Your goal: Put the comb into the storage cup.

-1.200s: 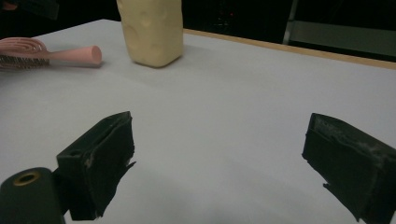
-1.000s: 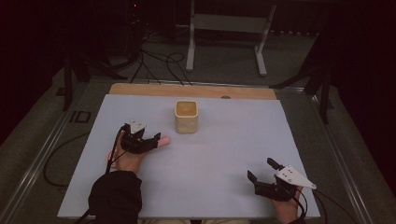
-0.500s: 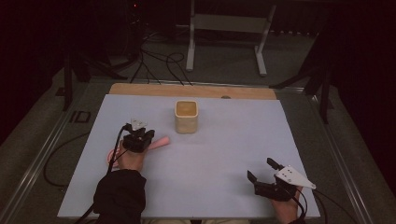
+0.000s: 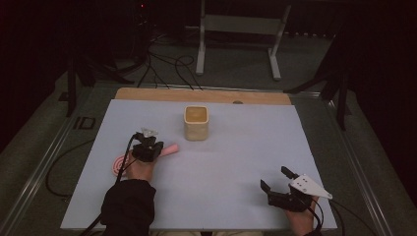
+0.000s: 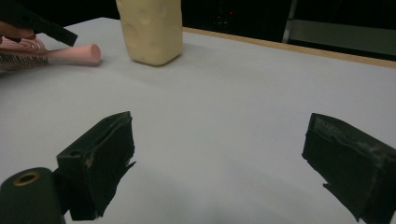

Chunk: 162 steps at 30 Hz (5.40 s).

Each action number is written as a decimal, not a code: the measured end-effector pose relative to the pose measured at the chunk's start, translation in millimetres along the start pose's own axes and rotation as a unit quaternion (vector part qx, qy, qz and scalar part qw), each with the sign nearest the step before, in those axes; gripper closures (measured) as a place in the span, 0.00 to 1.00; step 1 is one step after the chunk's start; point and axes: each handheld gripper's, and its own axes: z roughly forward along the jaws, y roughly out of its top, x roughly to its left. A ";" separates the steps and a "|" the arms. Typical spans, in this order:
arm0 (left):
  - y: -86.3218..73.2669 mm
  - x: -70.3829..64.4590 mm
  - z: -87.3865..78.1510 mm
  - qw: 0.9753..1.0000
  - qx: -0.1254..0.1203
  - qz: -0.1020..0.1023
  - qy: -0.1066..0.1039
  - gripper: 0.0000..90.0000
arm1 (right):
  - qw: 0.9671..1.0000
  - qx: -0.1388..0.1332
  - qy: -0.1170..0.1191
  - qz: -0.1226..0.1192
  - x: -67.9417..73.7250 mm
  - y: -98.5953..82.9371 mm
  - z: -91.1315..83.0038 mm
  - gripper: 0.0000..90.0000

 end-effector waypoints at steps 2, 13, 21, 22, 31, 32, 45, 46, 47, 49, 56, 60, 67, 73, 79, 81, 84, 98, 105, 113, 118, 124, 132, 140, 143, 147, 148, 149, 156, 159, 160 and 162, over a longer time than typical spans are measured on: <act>-1.6 -0.5 0.2 1.000 0.001 -0.001 -0.002 1.00 | 1.000 0.000 0.000 -0.001 0.0 0.0 0.1 0.10; -23.0 -8.0 -7.1 1.000 0.003 -0.001 -0.025 1.00 | 1.000 -0.001 0.001 -0.001 0.2 0.1 0.2 0.10; -36.9 -9.9 -17.9 0.999 0.009 0.007 -0.032 1.00 | 1.000 -0.001 0.001 -0.002 0.3 0.1 0.4 0.10; -38.0 -9.7 -19.2 0.999 0.010 0.008 -0.034 1.00 | 1.000 -0.001 0.001 -0.002 0.4 0.1 0.3 0.10; -51.3 -4.4 -33.0 0.999 0.020 0.006 -0.042 1.00 | 1.000 0.000 0.001 -0.003 0.5 0.2 0.3 0.10; -51.3 -4.4 -33.0 0.999 0.020 0.006 -0.042 1.00 | 1.000 0.000 0.001 -0.003 0.5 0.2 0.3 0.10; -65.4 14.5 -53.7 0.999 0.015 -0.018 -0.023 1.00 | 1.000 0.001 0.001 -0.003 0.8 0.0 0.6 0.10; -66.1 15.7 -54.2 0.999 0.014 -0.021 -0.022 1.00 | 1.000 0.000 0.001 -0.002 0.8 0.0 0.6 0.10; -66.8 16.7 -54.4 0.999 0.013 -0.025 -0.020 0.99 | 1.000 0.001 0.001 -0.003 0.7 0.0 0.6 0.10; -67.7 17.6 -54.5 0.999 0.013 -0.025 -0.022 0.99 | 1.000 0.001 0.002 -0.003 0.7 -0.1 0.6 0.10; -68.3 13.6 -57.2 0.999 -0.008 -0.017 -0.039 0.96 | 1.000 -0.001 0.003 -0.003 1.0 0.0 0.5 0.10; -66.0 11.3 -67.4 0.997 -0.049 -0.001 -0.052 0.88 | 1.000 0.000 0.002 -0.003 0.6 -0.1 0.5 0.10; -63.7 13.2 -97.7 0.987 -0.149 0.034 -0.052 0.58 | 1.000 -0.001 0.004 -0.003 1.1 0.1 0.4 0.10; -75.3 16.3 -113.7 0.980 -0.194 0.036 -0.015 0.26 | 1.000 -0.004 0.009 -0.004 2.2 1.0 0.5 0.10; -91.7 30.3 -126.8 0.980 -0.200 0.026 -0.007 0.07 | 1.000 -0.002 0.019 -0.009 1.1 2.8 2.5 0.10; -95.2 35.0 -129.3 0.981 -0.193 0.026 -0.004 0.00 | 1.000 -0.002 0.024 -0.011 0.8 3.9 4.5 0.10; -101.0 38.8 -133.3 0.981 -0.194 0.030 0.004 0.00 | 0.999 -0.001 0.033 -0.010 0.6 6.1 7.5 0.10; -109.2 42.4 -126.1 0.982 -0.185 0.017 -0.014 0.00 | 0.998 -0.001 0.056 -0.023 0.6 14.1 15.9 0.10; -107.2 41.8 -123.8 0.984 -0.179 0.017 -0.014 0.00 | 0.998 0.001 0.052 -0.019 1.2 8.3 14.3 0.10; -104.4 41.6 -123.3 0.985 -0.173 0.023 -0.008 0.00 | 0.999 0.000 0.047 -0.018 0.9 5.2 13.2 0.10; -98.0 39.8 -122.5 0.988 -0.155 0.025 -0.006 0.00 | 0.999 -0.001 0.046 -0.017 2.2 4.2 13.3 0.10; -85.1 39.6 -117.4 0.992 -0.124 0.028 -0.017 0.00 | 0.999 0.000 0.044 -0.015 1.8 3.4 12.5 0.10; -70.9 36.8 -112.9 0.994 -0.093 0.056 -0.008 0.00 | 0.999 0.001 0.044 -0.013 2.3 3.2 12.5 0.10; -52.8 39.1 -108.6 0.995 -0.068 0.075 -0.003 0.00 | 0.999 0.001 0.040 -0.009 1.3 2.8 11.2 0.10; -46.6 36.1 -104.7 0.995 -0.051 0.091 0.001 0.00 | 0.999 0.002 0.040 -0.008 1.6 2.8 10.4 0.10; -39.1 32.6 -98.6 0.994 -0.033 0.107 0.004 0.00 | 0.999 0.001 0.040 -0.009 2.2 2.9 10.5 0.10; -37.1 32.7 -97.4 0.994 -0.028 0.110 0.005 0.00 | 0.999 0.002 0.040 -0.010 2.4 2.9 10.4 0.10; -35.4 32.5 -95.9 0.994 -0.026 0.110 0.005 0.00 | 0.999 0.003 0.039 -0.010 2.6 2.9 10.3 0.10; -26.3 28.4 -85.0 0.991 0.010 0.135 0.009 0.00 | 0.999 0.000 0.038 -0.010 2.2 2.7 9.9 0.10; -23.7 28.7 -79.2 0.991 0.022 0.135 0.009 0.00 | 0.999 0.000 0.038 -0.010 2.6 2.7 9.9 0.10; -23.1 29.2 -77.0 0.990 0.027 0.136 0.010 0.00 | 0.999 -0.001 0.038 -0.009 2.7 2.8 9.9 0.10; -22.2 30.0 -72.8 0.989 0.038 0.139 0.013 0.00 | 0.999 -0.001 0.038 -0.010 2.7 2.7 9.8 0.10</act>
